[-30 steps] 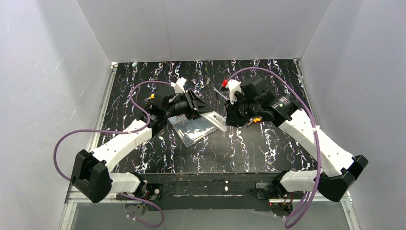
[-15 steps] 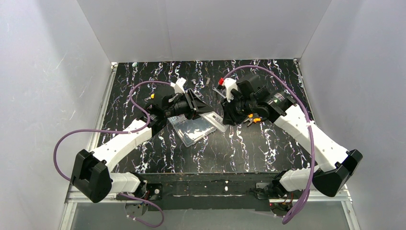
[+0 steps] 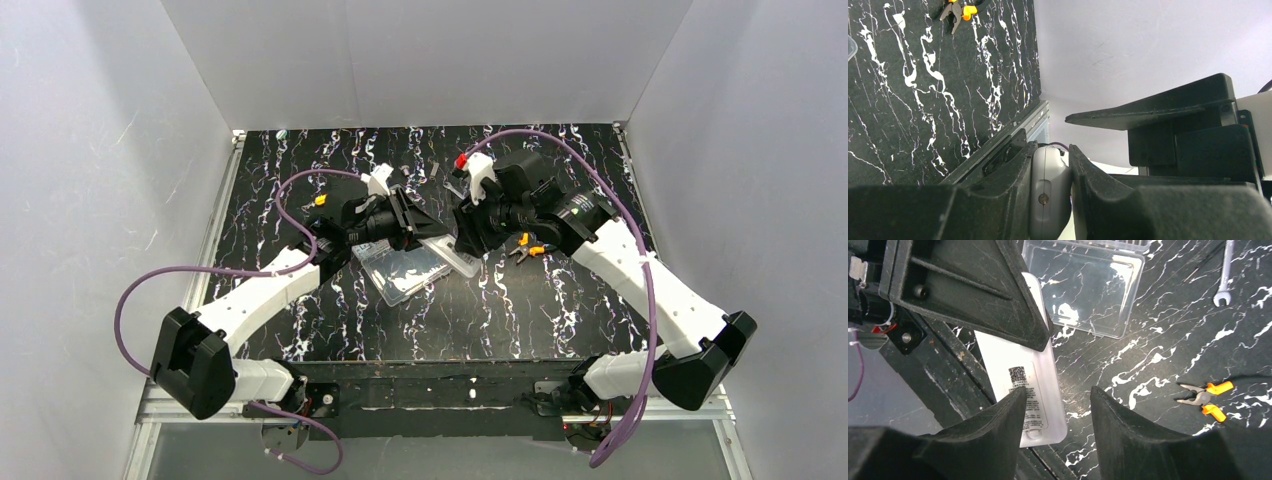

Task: Load the batteries into the remote control
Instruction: Load the battery cover into the remote control.

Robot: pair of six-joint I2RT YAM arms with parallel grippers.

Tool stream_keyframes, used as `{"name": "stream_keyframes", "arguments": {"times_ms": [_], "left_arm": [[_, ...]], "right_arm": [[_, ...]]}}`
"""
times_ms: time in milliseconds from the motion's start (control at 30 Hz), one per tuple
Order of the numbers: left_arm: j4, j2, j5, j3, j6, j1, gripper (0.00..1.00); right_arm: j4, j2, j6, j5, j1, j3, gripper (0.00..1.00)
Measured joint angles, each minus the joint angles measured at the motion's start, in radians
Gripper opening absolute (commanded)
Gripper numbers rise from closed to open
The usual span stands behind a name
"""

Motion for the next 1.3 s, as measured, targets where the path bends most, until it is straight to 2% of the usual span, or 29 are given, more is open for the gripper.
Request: {"name": "stream_keyframes", "arguments": {"times_ms": [167,433,633,800,967,1300], "left_arm": [[0.016,0.013,0.01,0.003,-0.008,-0.003,0.0],[0.051,0.013,0.016,0.003,-0.017,-0.007,0.0],[0.076,0.014,0.009,0.01,-0.018,-0.006,0.0],[0.113,0.026,0.002,0.047,-0.019,0.001,0.0],[0.169,0.058,0.001,0.071,-0.036,0.008,0.0],[0.207,0.074,0.0,0.071,-0.058,0.01,0.0]], "right_arm": [[0.041,-0.018,0.011,0.044,-0.001,-0.002,0.74],[0.113,-0.165,0.084,0.032,-0.09,-0.029,0.83],[0.147,-0.241,0.245,-0.036,-0.188,-0.099,0.86],[0.275,-0.308,0.464,-0.103,-0.235,-0.266,0.86],[0.402,-0.443,0.7,-0.062,-0.243,-0.487,0.86],[0.76,-0.583,0.998,-0.047,-0.268,-0.777,0.84]]}}
